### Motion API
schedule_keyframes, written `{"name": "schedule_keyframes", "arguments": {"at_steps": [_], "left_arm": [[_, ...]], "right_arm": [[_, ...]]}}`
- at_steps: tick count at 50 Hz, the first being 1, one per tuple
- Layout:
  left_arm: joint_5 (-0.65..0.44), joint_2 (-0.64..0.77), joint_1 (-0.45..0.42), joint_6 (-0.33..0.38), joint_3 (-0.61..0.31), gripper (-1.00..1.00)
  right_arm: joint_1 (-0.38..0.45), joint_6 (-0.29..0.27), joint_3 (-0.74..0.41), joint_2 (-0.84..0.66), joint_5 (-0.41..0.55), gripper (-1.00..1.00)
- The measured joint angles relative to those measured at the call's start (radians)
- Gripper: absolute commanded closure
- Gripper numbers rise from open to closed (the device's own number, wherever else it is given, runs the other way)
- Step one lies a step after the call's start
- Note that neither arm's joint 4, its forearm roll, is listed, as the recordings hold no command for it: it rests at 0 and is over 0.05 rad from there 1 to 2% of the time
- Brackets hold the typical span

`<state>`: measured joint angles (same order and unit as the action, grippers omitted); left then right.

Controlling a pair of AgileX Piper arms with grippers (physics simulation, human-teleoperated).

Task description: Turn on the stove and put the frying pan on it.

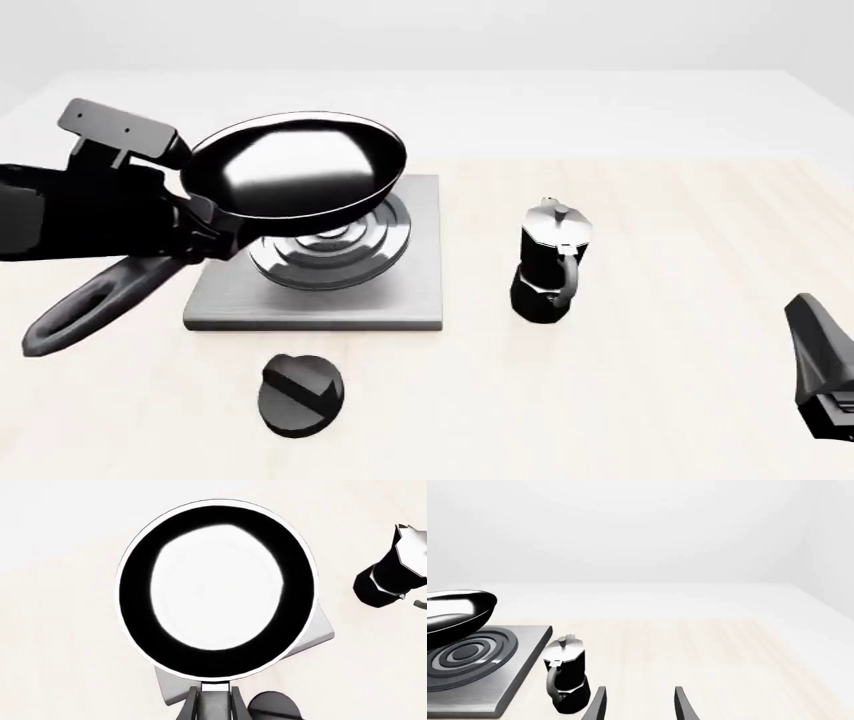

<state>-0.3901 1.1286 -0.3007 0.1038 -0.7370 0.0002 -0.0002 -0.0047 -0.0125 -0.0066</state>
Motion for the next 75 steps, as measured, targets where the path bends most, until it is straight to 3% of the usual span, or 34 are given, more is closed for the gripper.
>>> {"name": "schedule_keyframes", "arguments": {"at_steps": [61, 62, 75], "left_arm": [[0.164, 0.154, -0.043, -0.020, 0.056, 1.00], [0.165, 0.156, -0.042, -0.019, 0.055, -1.00], [0.180, 0.161, -0.025, 0.003, 0.032, -1.00]], "right_arm": [[0.000, 0.000, 0.000, 0.000, 0.000, -1.00], [0.000, 0.000, 0.000, 0.000, 0.000, -1.00], [0.000, 0.000, 0.000, 0.000, 0.000, -1.00]]}}
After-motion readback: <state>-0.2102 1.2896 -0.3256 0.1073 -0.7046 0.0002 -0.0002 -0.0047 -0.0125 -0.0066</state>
